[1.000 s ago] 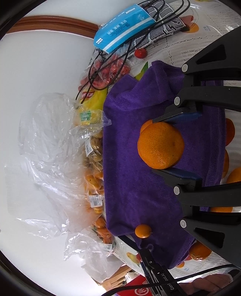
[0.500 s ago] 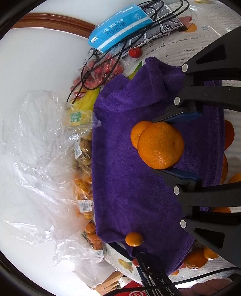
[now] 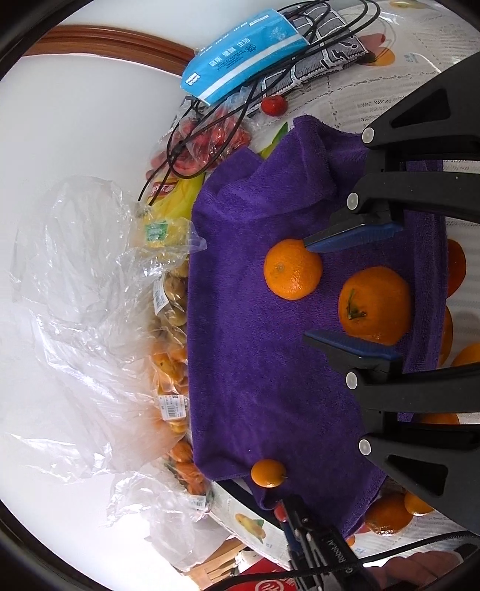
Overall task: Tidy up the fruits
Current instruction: 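Lower the orange onto the towel and open the right tool while the left tool lowers the apple, then open the left tool to release the red apple on the towel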
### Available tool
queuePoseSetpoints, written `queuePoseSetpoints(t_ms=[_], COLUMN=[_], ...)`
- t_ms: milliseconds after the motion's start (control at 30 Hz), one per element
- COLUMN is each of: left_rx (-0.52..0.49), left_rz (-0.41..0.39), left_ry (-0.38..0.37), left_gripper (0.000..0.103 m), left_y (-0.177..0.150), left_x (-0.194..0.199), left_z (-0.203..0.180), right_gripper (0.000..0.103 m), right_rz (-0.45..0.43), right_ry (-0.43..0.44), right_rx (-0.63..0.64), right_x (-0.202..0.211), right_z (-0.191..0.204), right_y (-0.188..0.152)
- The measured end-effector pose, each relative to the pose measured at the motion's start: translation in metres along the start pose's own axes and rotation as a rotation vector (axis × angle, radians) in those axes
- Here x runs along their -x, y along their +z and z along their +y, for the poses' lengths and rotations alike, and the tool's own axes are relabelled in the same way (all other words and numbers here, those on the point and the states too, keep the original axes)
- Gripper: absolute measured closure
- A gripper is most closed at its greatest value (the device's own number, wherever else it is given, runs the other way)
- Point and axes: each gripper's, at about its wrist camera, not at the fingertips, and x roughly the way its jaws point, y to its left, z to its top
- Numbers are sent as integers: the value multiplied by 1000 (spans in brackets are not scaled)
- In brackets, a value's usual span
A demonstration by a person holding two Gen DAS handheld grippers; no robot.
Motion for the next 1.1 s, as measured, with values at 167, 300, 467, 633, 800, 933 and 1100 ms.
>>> queuePoseSetpoints(t_ms=[167, 300, 467, 633, 800, 933, 1100], left_rx=[-19, -24, -10, -1, 2, 11, 8], left_rz=[-7, -7, 1, -16, -30, -48, -67], left_ry=[3, -1, -5, -23, -31, -16, -6], left_gripper=[79, 79, 75, 61, 58, 58, 58], left_y=[-2, -2, -1, 0, 0, -1, 0], left_x=[1, 1, 1, 5, 8, 10, 15], left_z=[-3, -3, -1, 1, 2, 3, 3], right_gripper=[59, 59, 59, 58, 51, 46, 39], right_rz=[-16, -18, -13, -16, -22, -33, -40], right_ry=[12, 4, 2, 6, 4, 9, 15], right_rx=[-12, -10, -8, -7, -17, -32, -43], right_x=[3, 3, 2, 2, 4, 7, 10], right_z=[-1, -1, 0, 0, -1, -3, -5], right_y=[1, 1, 0, 0, 0, 0, 1])
